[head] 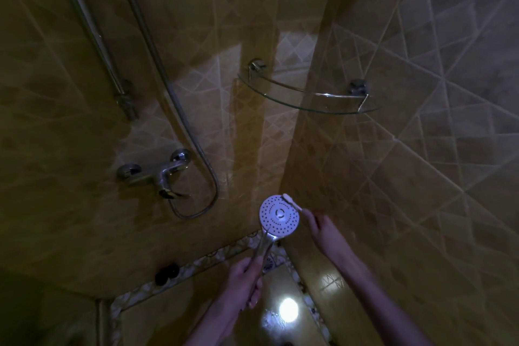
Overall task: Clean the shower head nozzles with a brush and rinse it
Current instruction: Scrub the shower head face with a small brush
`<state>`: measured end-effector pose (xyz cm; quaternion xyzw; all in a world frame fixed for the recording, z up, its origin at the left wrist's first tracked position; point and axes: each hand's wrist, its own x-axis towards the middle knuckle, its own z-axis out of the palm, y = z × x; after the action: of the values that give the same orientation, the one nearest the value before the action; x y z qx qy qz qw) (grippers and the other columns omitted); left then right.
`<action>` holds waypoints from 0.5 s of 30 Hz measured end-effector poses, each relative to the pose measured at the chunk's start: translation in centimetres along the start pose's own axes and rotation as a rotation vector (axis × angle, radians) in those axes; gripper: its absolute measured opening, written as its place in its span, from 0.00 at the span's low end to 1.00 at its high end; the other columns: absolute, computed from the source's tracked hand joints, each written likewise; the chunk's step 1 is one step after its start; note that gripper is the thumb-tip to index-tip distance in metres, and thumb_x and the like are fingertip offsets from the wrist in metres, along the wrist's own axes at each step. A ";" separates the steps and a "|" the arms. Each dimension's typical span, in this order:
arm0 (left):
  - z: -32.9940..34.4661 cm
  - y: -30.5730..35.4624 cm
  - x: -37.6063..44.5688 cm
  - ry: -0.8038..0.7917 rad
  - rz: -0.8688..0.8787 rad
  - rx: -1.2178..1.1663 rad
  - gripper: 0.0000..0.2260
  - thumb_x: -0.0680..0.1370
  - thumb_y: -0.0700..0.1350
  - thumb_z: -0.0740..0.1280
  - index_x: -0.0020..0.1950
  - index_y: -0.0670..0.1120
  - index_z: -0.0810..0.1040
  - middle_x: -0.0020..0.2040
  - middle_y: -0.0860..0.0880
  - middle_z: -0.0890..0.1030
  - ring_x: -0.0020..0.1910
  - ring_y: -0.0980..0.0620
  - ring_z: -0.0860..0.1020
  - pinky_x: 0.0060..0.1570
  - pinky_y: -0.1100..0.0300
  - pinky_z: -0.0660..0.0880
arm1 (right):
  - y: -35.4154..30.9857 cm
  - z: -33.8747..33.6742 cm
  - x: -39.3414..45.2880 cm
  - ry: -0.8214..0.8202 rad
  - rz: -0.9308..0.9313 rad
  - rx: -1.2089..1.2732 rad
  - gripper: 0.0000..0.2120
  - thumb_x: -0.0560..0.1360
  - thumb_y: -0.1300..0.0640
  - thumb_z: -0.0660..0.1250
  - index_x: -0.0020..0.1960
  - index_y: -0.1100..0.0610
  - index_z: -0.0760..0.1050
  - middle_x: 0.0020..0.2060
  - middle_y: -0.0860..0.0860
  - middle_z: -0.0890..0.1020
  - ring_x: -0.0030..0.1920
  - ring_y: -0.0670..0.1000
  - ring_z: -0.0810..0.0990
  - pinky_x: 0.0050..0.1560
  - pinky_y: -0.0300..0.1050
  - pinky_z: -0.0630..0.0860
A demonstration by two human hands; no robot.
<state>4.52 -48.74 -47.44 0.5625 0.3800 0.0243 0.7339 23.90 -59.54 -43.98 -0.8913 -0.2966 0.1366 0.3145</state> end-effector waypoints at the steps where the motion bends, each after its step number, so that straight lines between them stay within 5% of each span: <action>1: 0.0 -0.1 0.0 0.006 -0.002 0.011 0.13 0.80 0.49 0.60 0.36 0.46 0.70 0.24 0.49 0.70 0.14 0.55 0.64 0.19 0.69 0.54 | -0.4 0.2 -0.8 -0.035 -0.034 0.003 0.21 0.80 0.40 0.53 0.44 0.52 0.76 0.34 0.52 0.83 0.40 0.53 0.83 0.38 0.45 0.72; 5: -0.2 -0.4 -0.3 0.013 0.002 0.036 0.14 0.79 0.49 0.61 0.35 0.47 0.69 0.25 0.49 0.71 0.16 0.54 0.64 0.20 0.67 0.53 | -0.6 1.5 -2.6 0.027 -0.303 -0.383 0.27 0.78 0.33 0.45 0.42 0.50 0.74 0.29 0.50 0.80 0.32 0.50 0.81 0.27 0.41 0.63; 11: 0.1 -0.1 -0.9 -0.024 0.045 0.056 0.13 0.80 0.48 0.60 0.37 0.46 0.69 0.25 0.50 0.71 0.16 0.55 0.65 0.21 0.65 0.53 | -2.0 -0.7 1.3 0.028 -0.098 -0.054 0.24 0.80 0.44 0.58 0.29 0.54 0.64 0.22 0.46 0.69 0.28 0.56 0.72 0.31 0.40 0.59; 15: -0.2 -0.3 -0.7 -0.016 0.026 0.015 0.13 0.80 0.48 0.60 0.37 0.46 0.70 0.25 0.51 0.72 0.16 0.55 0.65 0.19 0.68 0.54 | -2.3 1.0 -0.9 0.071 -0.339 -0.526 0.26 0.79 0.35 0.47 0.40 0.51 0.73 0.27 0.52 0.79 0.28 0.53 0.79 0.25 0.42 0.61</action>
<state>3.80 -48.96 -47.35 0.5730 0.3670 0.0263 0.7323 21.71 -58.20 -43.19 -0.8841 -0.4550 -0.0305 0.1017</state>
